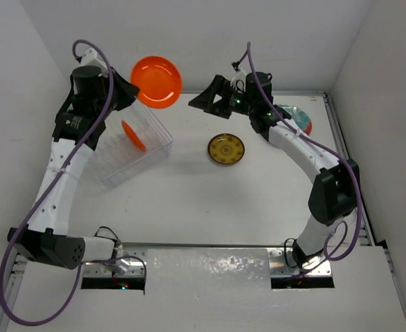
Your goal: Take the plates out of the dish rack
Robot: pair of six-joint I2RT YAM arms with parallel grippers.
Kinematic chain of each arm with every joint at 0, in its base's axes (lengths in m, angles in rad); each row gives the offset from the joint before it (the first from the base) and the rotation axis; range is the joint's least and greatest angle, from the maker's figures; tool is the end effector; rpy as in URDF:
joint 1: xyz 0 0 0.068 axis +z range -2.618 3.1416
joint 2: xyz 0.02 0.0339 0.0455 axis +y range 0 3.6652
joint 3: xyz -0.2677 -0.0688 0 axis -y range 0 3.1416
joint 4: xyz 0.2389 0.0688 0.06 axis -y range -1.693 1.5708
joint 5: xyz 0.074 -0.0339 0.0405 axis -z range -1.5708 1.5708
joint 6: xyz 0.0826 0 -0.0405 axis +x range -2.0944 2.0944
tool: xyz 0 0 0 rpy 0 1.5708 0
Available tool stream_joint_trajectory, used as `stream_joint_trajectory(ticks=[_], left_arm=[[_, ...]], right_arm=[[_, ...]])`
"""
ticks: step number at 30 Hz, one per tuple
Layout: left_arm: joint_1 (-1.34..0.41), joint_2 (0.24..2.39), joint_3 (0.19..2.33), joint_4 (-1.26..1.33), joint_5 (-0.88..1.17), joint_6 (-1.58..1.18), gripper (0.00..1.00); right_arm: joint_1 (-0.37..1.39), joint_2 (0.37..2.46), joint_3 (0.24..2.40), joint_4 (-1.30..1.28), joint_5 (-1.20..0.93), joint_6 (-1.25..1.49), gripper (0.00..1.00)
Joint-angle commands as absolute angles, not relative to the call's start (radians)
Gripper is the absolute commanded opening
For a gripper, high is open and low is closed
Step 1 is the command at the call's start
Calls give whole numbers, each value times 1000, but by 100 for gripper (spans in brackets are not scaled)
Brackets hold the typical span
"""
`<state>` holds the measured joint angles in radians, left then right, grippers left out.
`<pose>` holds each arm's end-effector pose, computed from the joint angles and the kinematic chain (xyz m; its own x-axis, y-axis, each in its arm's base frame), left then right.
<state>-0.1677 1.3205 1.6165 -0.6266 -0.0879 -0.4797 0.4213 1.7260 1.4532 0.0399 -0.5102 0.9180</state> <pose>0.3093 -0.0450 0.4492 -0.3229 -0.4116 -0.8522 -0.0728 0.9086 -0.4112 0.3939 0.2207 0.3377 -0.7559 0.4209 -0.5015 -0.3128 0.4407 0.8414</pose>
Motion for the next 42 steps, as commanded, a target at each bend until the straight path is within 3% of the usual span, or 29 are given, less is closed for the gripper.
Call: stream_joint_trajectory(ticks=[1,4,8,10,11,13,14,15,16,17,18,19,20,26,37,41,42], left_arm=[[-169,1338,1467,-313,378,-592,0],[-172,1318,1372,-183,443,-678,0],[-173,1335,1370,-221,439,-675,0],[-172,1336,1345,-180,488,-696,0],[-173,1339,1338,-163,520,-706,0],[-173,1342,1293,-112,551,-753,0],[-173,1344,1281,-80,560,-764,0],[-173,1347,1272,-71,561,-768,1],[-173,1357,1273,-104,552,-764,11],[-173,1364,1287,-153,528,-744,31],[-173,1370,1307,-217,421,-715,87],[-176,1377,1363,-385,326,-642,100],[-178,1382,1396,-470,111,-620,100],[-176,1483,1621,-862,-369,-436,100],[-176,1623,1664,-926,-489,-328,97],[-176,1635,1643,-925,-514,-318,96],[-176,1638,1635,-925,-518,-318,97]], right_arm=[[413,1767,1550,85,-500,968,99],[414,1787,1565,66,-485,940,99],[413,1769,1522,97,-483,943,96],[413,1763,1503,101,-482,937,86],[413,1769,1496,104,-489,939,62],[413,1775,1482,120,-497,954,30],[413,1773,1462,132,-497,962,0],[414,1770,1450,133,-495,968,0],[408,1761,1441,130,-482,956,0],[403,1750,1424,86,-456,942,0],[394,1724,1413,51,-375,924,0],[384,1712,1405,2,-314,885,0],[353,1695,1375,-103,-252,881,0],[189,1745,1247,-49,-228,896,0],[158,2014,1454,-222,-305,730,13],[179,1997,1424,-277,-268,675,37],[187,1993,1424,-297,-250,631,48]])
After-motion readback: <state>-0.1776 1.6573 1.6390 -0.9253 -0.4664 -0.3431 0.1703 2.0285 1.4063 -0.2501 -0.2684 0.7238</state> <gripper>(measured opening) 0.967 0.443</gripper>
